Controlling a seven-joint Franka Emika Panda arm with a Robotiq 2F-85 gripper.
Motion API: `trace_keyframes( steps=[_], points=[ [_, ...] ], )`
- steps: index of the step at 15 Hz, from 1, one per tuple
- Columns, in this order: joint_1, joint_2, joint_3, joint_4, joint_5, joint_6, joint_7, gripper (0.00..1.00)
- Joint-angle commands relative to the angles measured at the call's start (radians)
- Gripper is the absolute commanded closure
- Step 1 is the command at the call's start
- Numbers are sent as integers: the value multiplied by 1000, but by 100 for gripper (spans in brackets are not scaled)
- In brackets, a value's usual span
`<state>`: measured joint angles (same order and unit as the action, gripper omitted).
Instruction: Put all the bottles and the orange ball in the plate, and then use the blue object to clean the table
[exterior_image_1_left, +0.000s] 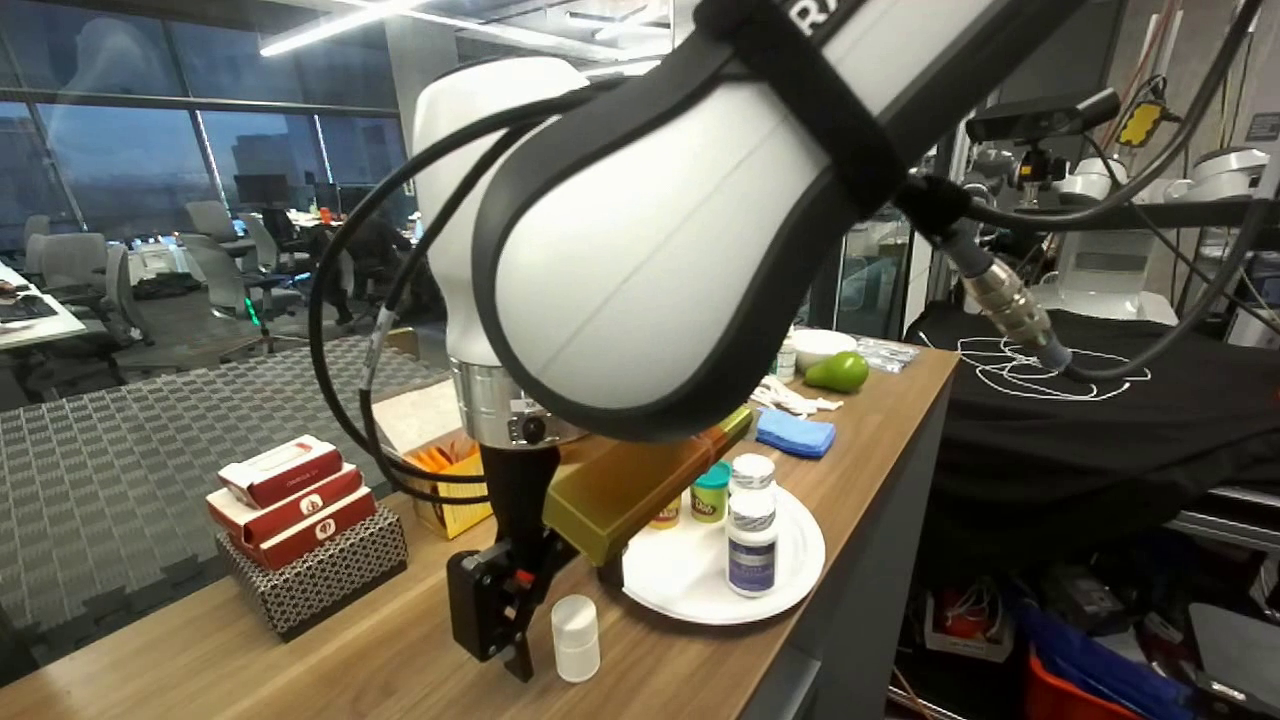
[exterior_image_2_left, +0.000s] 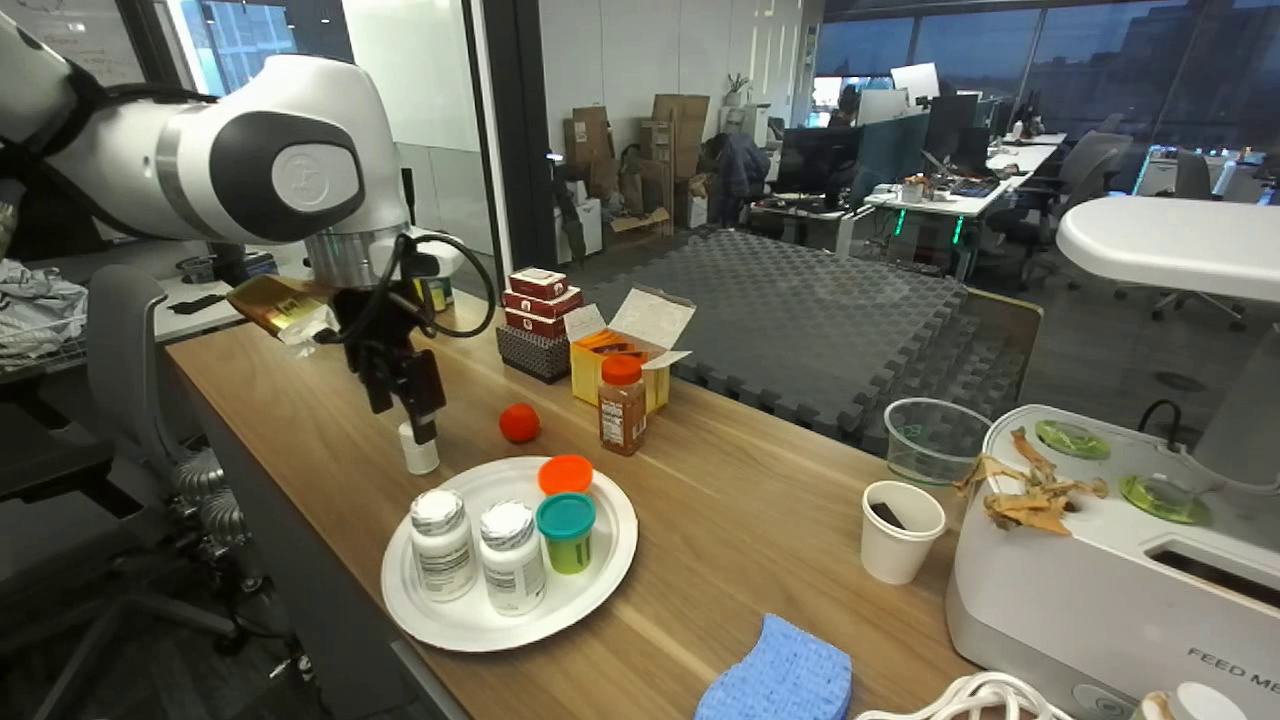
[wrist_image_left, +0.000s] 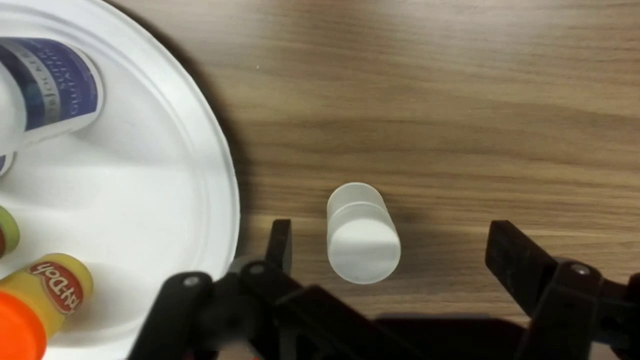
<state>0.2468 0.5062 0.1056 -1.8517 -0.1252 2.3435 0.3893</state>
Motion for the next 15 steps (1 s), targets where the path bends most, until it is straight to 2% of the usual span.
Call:
trace_keyframes(
  steps=[1, 9, 15],
  points=[
    [6, 17, -19, 39, 26, -27, -19, 26],
    [9, 26, -38, 41, 19, -29, -14, 87],
    [-4, -12, -48, 38, 27, -39, -12, 88]
  ],
)
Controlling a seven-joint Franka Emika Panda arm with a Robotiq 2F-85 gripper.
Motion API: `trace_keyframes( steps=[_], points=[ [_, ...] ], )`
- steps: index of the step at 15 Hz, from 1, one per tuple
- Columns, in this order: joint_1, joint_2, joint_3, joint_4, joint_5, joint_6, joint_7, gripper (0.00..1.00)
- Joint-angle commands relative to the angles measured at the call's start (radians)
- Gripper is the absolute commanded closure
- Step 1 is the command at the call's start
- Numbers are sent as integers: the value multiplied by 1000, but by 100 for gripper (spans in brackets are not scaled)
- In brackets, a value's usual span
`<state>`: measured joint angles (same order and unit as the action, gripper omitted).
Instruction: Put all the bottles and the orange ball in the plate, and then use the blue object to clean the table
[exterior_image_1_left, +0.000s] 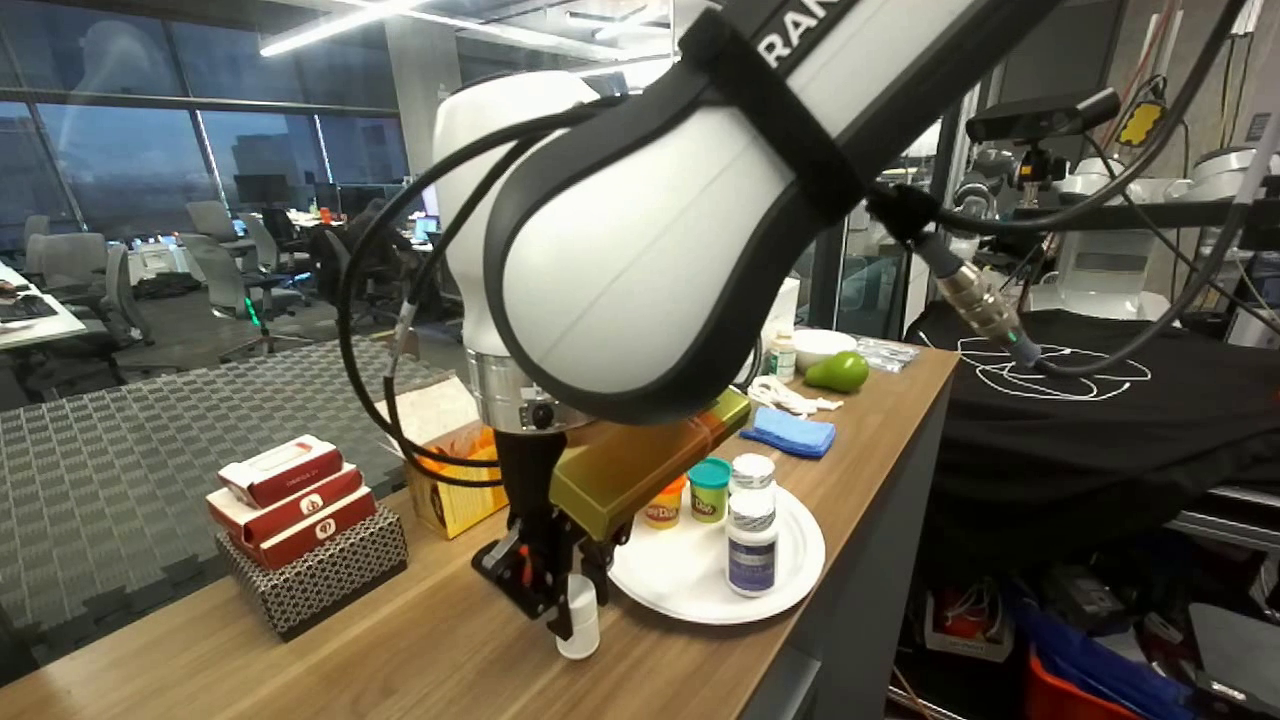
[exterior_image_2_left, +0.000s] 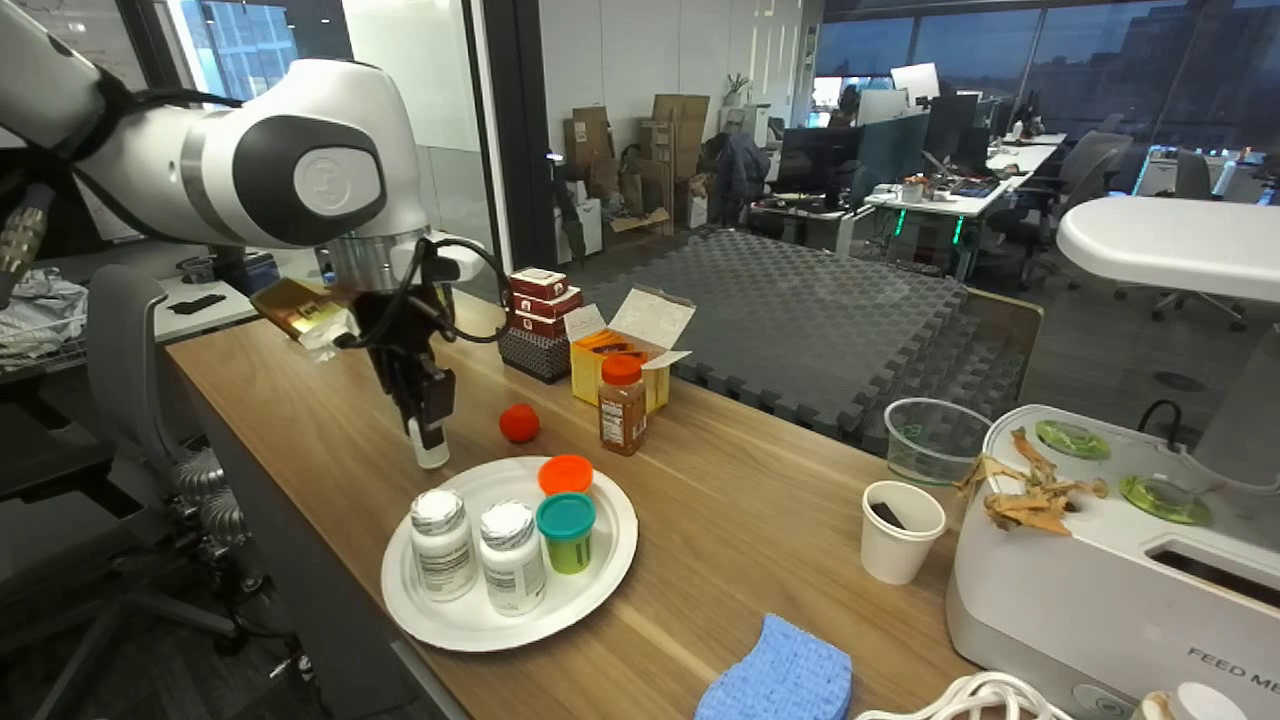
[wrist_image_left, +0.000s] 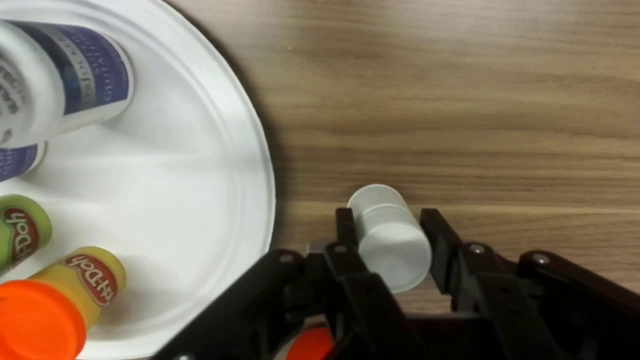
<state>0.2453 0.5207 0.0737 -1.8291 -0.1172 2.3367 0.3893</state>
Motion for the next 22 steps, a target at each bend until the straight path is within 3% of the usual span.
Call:
trace_keyframes(
  steps=[1, 9, 22],
  points=[
    [-6, -30, -26, 13, 14, -30, -8, 88],
    [-83, -38, -85, 5, 40, -34, -8, 88],
    [-171, -59, -75, -79, 114, -25, -100, 86]
  ],
)
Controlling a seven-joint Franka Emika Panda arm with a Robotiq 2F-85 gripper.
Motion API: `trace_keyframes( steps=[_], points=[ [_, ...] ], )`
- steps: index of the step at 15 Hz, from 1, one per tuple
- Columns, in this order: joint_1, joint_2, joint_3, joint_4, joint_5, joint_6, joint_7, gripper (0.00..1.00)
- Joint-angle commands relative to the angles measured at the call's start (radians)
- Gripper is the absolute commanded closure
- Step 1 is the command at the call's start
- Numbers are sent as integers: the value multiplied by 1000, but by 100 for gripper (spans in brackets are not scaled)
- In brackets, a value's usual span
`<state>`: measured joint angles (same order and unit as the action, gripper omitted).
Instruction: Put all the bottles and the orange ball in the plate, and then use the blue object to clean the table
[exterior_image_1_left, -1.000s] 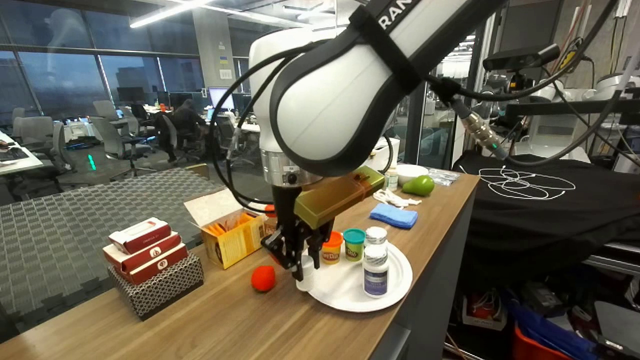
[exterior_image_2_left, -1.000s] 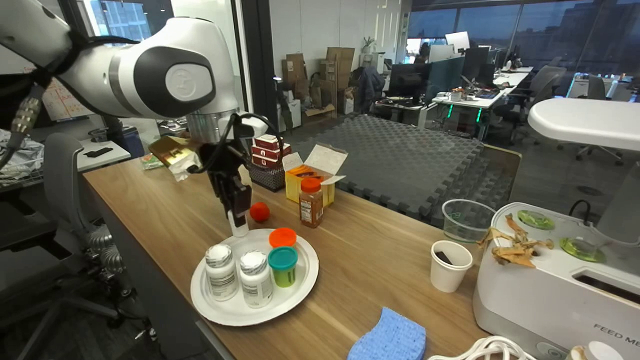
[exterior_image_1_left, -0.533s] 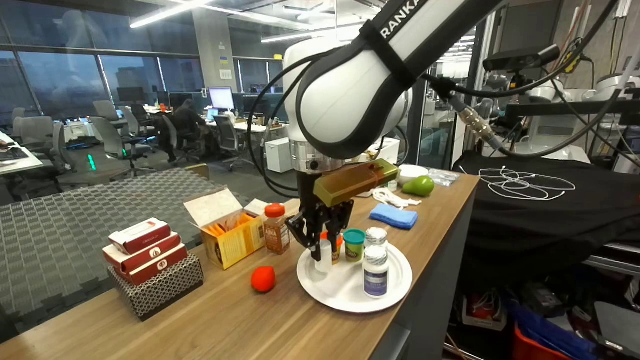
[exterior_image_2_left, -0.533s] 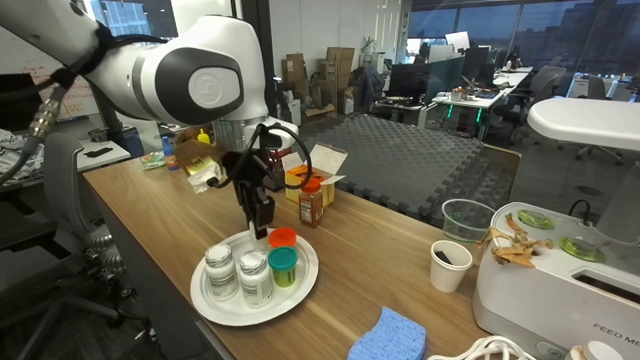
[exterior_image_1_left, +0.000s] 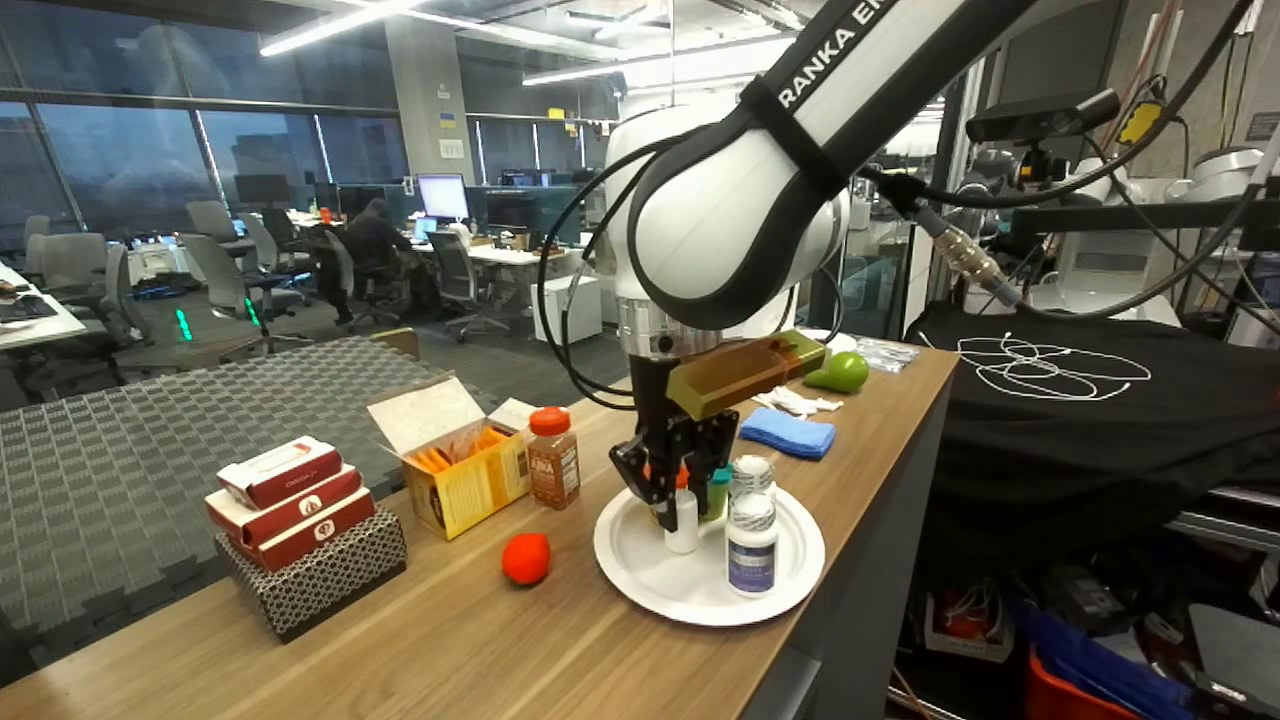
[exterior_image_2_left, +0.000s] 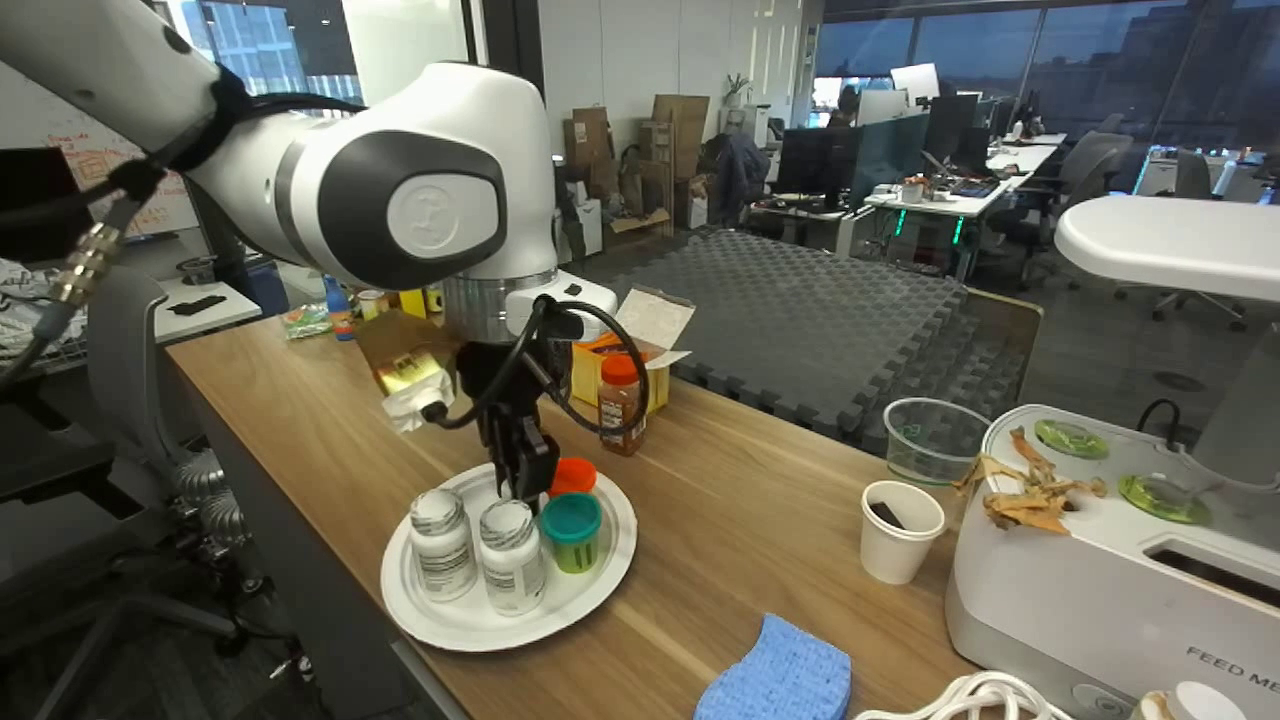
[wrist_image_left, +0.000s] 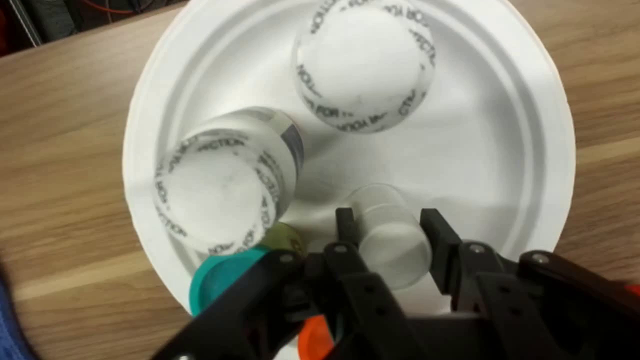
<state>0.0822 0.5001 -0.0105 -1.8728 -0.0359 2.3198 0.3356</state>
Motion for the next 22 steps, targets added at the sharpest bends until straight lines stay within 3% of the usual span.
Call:
trace_keyframes(
  steps=[1, 2, 7, 14, 22],
  points=[
    [-8, -43, 11, -35, 36, -8, -58, 56],
    [-7, -47, 12, -38, 36, -8, -65, 37],
    [-7, -82, 18, -56, 41, 0, -81, 0],
    [-14, -139, 38, -8, 98, -22, -133, 0],
    [-12, -36, 48, 229, 85, -89, -188, 0]
  ],
)
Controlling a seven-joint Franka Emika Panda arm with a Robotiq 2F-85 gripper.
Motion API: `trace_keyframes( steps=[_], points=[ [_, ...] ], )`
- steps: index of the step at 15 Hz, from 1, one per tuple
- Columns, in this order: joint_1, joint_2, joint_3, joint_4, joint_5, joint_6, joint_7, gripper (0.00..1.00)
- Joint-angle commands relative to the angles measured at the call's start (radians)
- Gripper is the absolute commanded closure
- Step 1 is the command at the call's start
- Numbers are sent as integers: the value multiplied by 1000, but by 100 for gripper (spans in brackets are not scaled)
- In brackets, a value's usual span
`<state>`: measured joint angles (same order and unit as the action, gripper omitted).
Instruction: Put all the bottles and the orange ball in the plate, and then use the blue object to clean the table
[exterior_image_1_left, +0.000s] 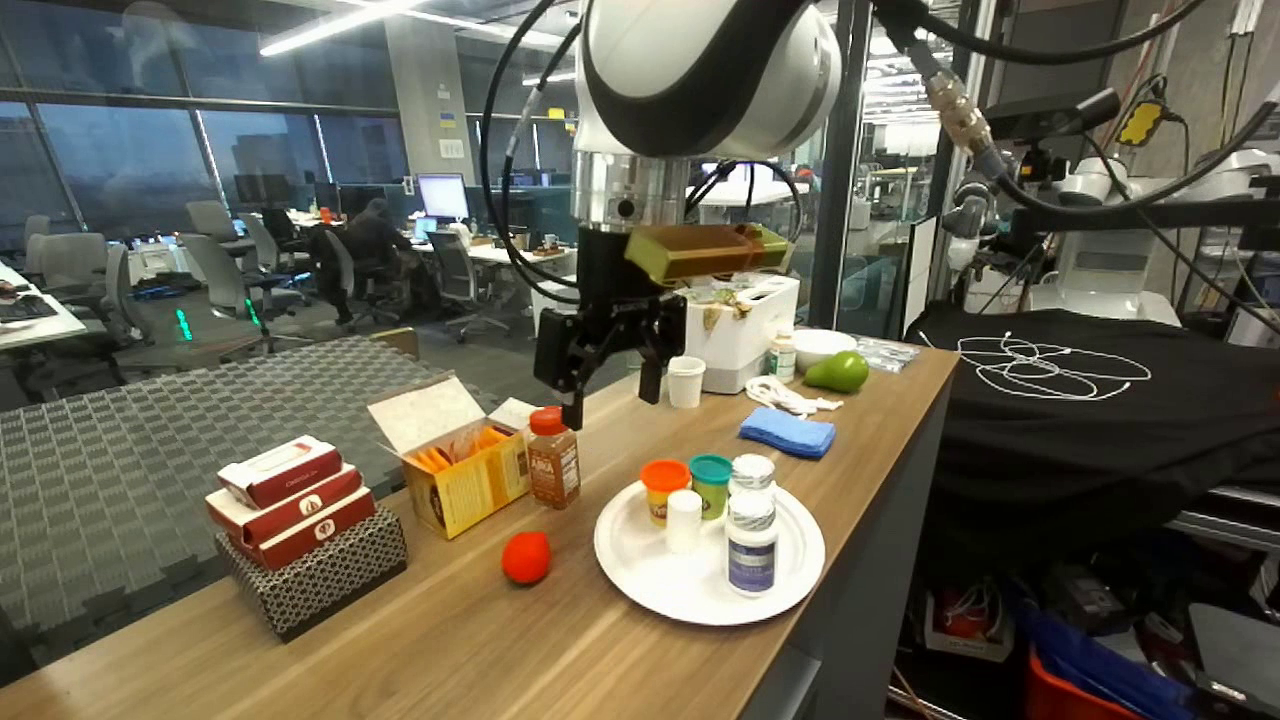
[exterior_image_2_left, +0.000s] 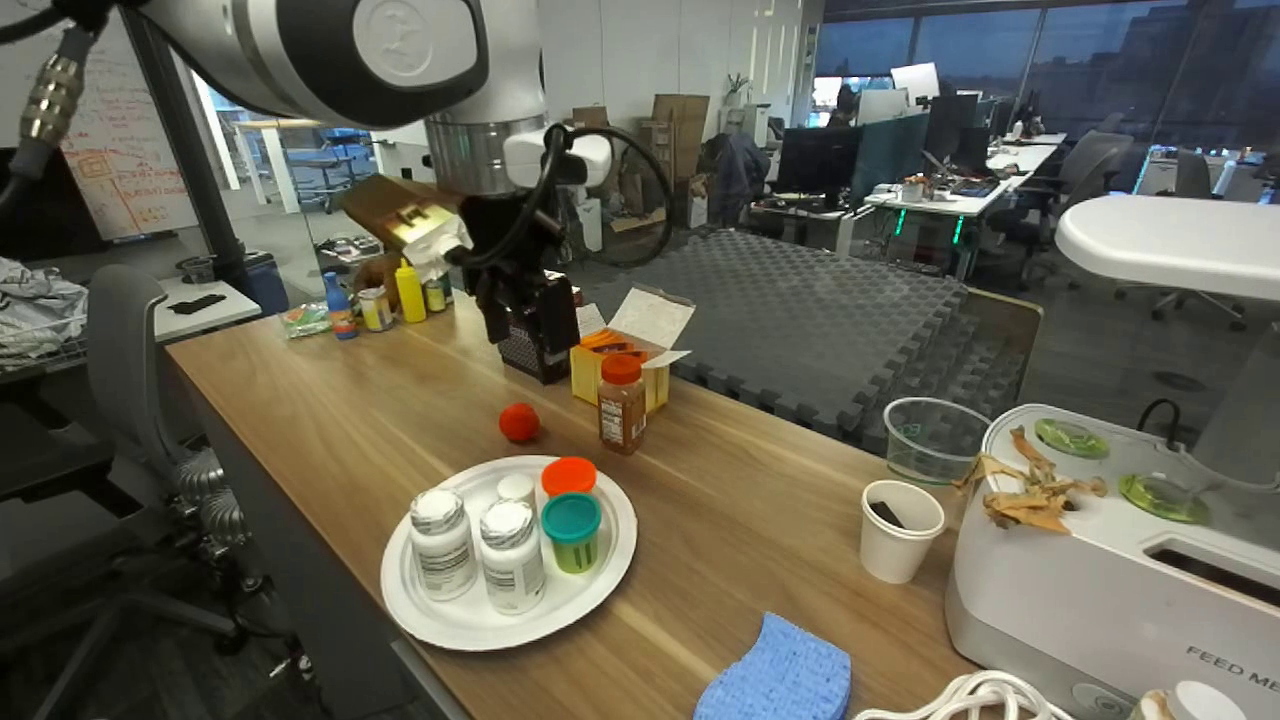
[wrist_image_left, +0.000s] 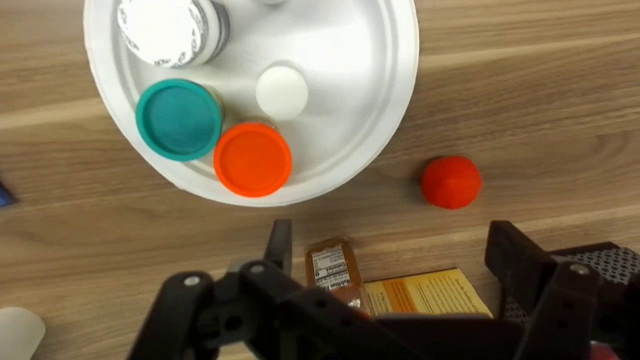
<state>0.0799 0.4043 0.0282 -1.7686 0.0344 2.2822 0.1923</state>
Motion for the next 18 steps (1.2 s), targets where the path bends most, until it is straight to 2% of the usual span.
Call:
trace_keyframes(
  steps=[1, 8, 18],
  points=[
    [-9, 76, 7, 160, 10, -60, -51, 0],
    [-6, 227, 0, 389, -5, -111, -81, 0],
    [14, 403, -21, 557, -50, -97, -69, 0]
  ],
)
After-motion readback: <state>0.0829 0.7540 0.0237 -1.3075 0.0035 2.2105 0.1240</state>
